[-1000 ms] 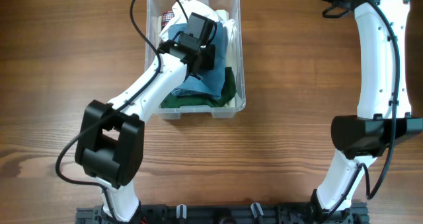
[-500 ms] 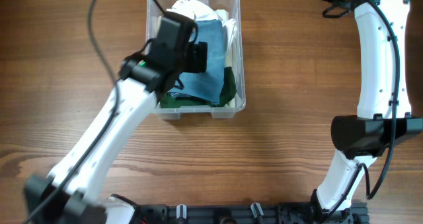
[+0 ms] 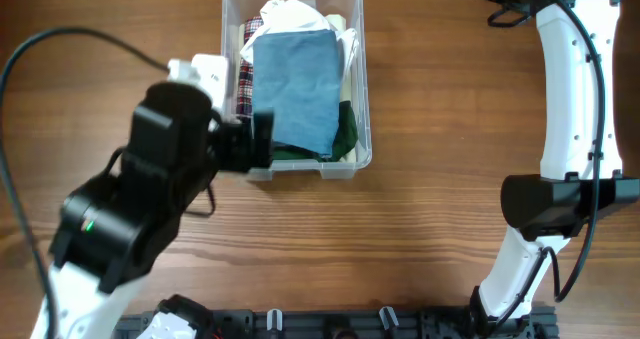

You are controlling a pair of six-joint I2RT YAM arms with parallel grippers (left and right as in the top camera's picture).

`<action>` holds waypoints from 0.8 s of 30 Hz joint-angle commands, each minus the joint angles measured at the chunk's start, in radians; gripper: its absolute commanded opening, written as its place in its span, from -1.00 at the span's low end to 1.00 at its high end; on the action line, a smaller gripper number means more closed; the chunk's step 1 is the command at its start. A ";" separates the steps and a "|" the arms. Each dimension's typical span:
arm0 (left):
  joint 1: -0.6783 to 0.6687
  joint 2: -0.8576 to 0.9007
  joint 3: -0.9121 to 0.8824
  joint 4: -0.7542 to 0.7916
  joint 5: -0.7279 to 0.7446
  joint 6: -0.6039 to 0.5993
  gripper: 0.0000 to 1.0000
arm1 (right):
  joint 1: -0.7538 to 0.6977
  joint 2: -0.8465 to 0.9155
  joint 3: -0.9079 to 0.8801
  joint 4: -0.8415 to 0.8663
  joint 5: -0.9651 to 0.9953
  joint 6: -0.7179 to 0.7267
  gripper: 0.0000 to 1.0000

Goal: Pack container

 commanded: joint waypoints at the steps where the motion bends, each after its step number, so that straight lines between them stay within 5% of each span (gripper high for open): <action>1: 0.005 -0.060 0.002 -0.127 -0.020 0.006 1.00 | 0.007 0.010 -0.003 0.000 0.010 0.013 1.00; 5: 0.005 -0.105 0.001 -0.287 -0.041 -0.002 1.00 | 0.007 0.010 -0.003 0.000 0.010 0.012 0.99; 12: 0.005 -0.211 -0.033 -0.251 -0.158 -0.081 0.99 | 0.007 0.010 -0.003 0.000 0.010 0.013 0.99; 17: 0.076 -0.312 -0.175 -0.050 -0.202 -0.061 1.00 | 0.007 0.010 -0.003 0.000 0.010 0.013 0.99; 24: 0.312 -0.469 -0.509 0.375 -0.001 0.014 1.00 | 0.007 0.010 -0.003 0.000 0.010 0.012 0.99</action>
